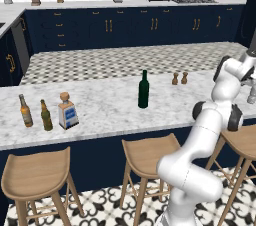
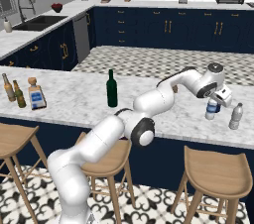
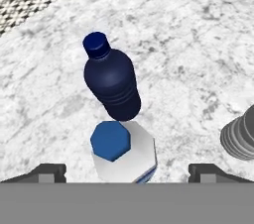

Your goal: Move the plastic bottles in the middle to the plastics group, and the glass bottles in the middle to the glass group.

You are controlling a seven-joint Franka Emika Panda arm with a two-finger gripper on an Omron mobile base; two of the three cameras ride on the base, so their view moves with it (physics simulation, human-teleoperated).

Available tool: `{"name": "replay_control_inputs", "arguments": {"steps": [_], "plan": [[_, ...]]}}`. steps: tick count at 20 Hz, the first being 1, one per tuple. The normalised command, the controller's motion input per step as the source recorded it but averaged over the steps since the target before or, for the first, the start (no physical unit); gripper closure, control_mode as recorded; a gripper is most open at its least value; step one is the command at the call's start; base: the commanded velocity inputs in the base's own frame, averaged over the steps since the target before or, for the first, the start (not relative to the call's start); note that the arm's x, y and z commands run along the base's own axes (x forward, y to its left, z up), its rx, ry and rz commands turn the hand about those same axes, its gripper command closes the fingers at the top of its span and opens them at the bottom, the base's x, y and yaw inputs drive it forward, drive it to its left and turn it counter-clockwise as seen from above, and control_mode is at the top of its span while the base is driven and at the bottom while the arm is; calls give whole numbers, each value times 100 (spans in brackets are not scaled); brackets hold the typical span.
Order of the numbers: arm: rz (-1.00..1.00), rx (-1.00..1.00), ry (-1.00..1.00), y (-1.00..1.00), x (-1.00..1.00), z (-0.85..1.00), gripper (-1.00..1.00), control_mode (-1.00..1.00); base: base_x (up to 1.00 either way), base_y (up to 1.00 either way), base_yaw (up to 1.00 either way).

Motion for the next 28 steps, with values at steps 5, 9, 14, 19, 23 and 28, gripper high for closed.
{"name": "replay_control_inputs", "arguments": {"steps": [5,9,14,19,23,28], "plan": [[-2,0,-2,14,-53,13,-100,-100,0,0,0],[-7,0,-16,55,-93,0,-100,-100,0,0,0],[-5,0,-18,78,-99,6,-100,-100,0,0,0],[0,-8,-7,99,-77,24,-100,-100,0,0,0],[4,-19,0,100,-51,30,-100,-100,0,0,0],[14,-23,9,100,-19,35,-100,-100,0,0,0]]}}
